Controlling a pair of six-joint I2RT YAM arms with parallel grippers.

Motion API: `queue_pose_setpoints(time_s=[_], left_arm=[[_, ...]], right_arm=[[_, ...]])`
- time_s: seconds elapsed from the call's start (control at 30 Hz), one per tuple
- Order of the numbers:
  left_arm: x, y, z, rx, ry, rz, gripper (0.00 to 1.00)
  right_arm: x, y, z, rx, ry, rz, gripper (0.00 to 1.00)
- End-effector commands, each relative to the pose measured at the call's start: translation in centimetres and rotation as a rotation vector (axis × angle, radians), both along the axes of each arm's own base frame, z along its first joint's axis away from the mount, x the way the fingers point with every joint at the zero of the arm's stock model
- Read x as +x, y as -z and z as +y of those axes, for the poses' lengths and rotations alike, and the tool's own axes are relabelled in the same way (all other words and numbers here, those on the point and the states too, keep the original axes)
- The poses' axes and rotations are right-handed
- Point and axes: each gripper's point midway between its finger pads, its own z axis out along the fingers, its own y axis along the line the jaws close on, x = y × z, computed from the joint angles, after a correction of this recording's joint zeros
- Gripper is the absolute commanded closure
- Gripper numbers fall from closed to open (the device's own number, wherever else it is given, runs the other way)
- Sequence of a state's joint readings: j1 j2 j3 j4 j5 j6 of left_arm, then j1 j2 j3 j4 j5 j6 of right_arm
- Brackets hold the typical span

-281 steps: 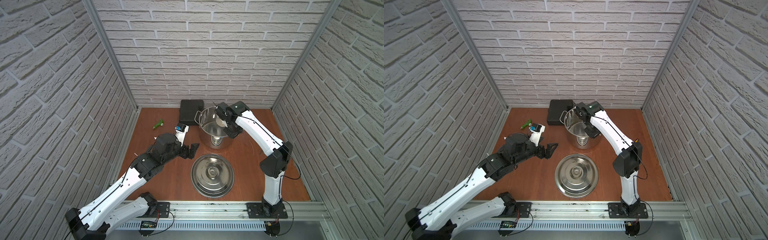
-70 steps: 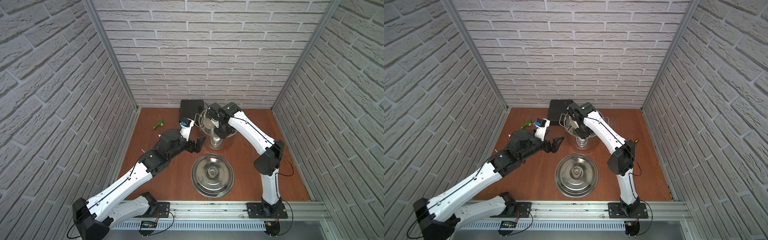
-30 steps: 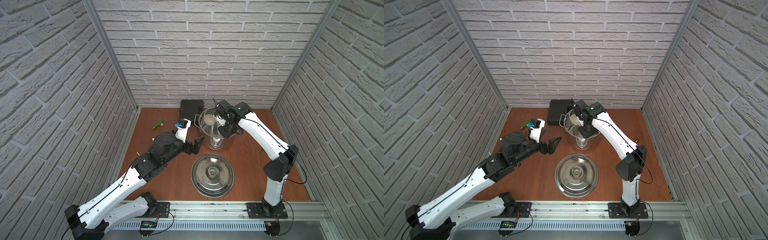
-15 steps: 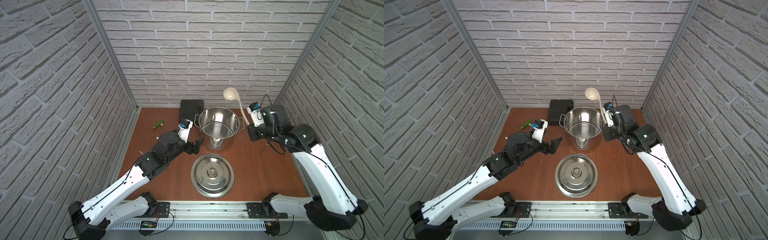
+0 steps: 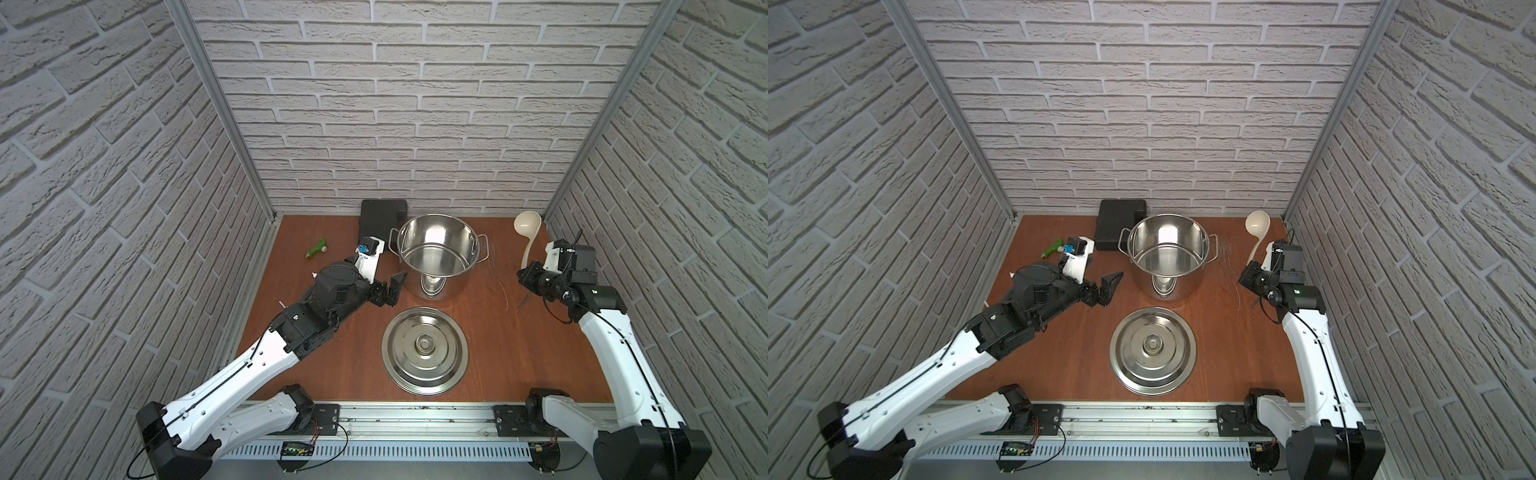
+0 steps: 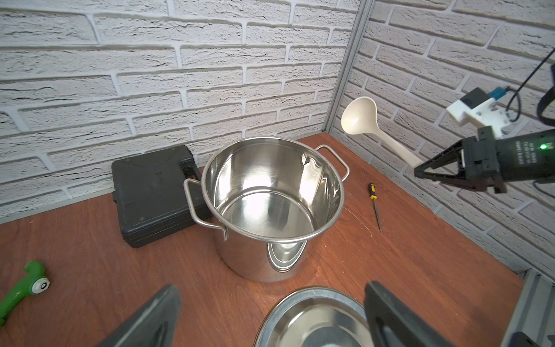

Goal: Stir the soup with a spoon
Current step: Place the spoon at the center of the board.

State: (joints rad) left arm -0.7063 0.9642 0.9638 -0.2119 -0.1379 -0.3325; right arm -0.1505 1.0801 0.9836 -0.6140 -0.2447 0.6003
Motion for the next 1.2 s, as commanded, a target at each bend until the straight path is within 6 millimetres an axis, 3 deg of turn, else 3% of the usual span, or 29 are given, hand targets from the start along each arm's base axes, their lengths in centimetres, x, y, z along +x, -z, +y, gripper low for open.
queue_pose_setpoints(time_s=[0.0, 0.2, 0.47, 0.57, 0.73, 0.87, 0.97, 1.07, 1.17], left_arm=[[-0.3, -1.3, -0.5, -0.019, 0.034, -0.024, 0.02], [-1.1, -1.4, 0.1, -0.020, 0.033, -0.024, 0.02], [-1.4, -0.9, 0.4, -0.017, 0.034, -0.025, 0.02], [-1.3, -0.8, 0.4, -0.015, 0.033, -0.025, 0.02], [-1.0, 0.0, 0.6, 0.005, 0.011, -0.002, 0.02], [-1.0, 0.9, 1.0, 0.021, -0.013, 0.042, 0.02], [-1.3, 1.1, 1.1, 0.032, -0.002, 0.045, 0.02], [-1.5, 1.6, 1.7, 0.098, -0.002, 0.052, 0.02], [-1.0, 2.3, 2.8, 0.217, -0.038, 0.046, 0.02]], right_arm=[[3.2, -1.0, 1.7, 0.181, -0.031, -0.135, 0.97], [3.8, 4.4, 3.9, 0.334, -0.113, -0.028, 0.97], [2.0, 8.3, 4.7, 0.370, -0.137, 0.036, 0.96], [0.9, 10.1, 4.9, 0.367, -0.143, 0.083, 0.88], [-0.8, 12.2, 4.3, 0.330, -0.122, 0.147, 0.64], [-1.9, 12.8, 3.4, 0.249, -0.113, 0.193, 0.31], [-2.9, 12.5, 2.4, 0.157, -0.104, 0.220, 0.16], [-3.6, 10.7, 1.2, 0.047, -0.110, 0.203, 0.08], [-3.3, 7.2, -0.8, -0.113, -0.091, 0.135, 0.08]])
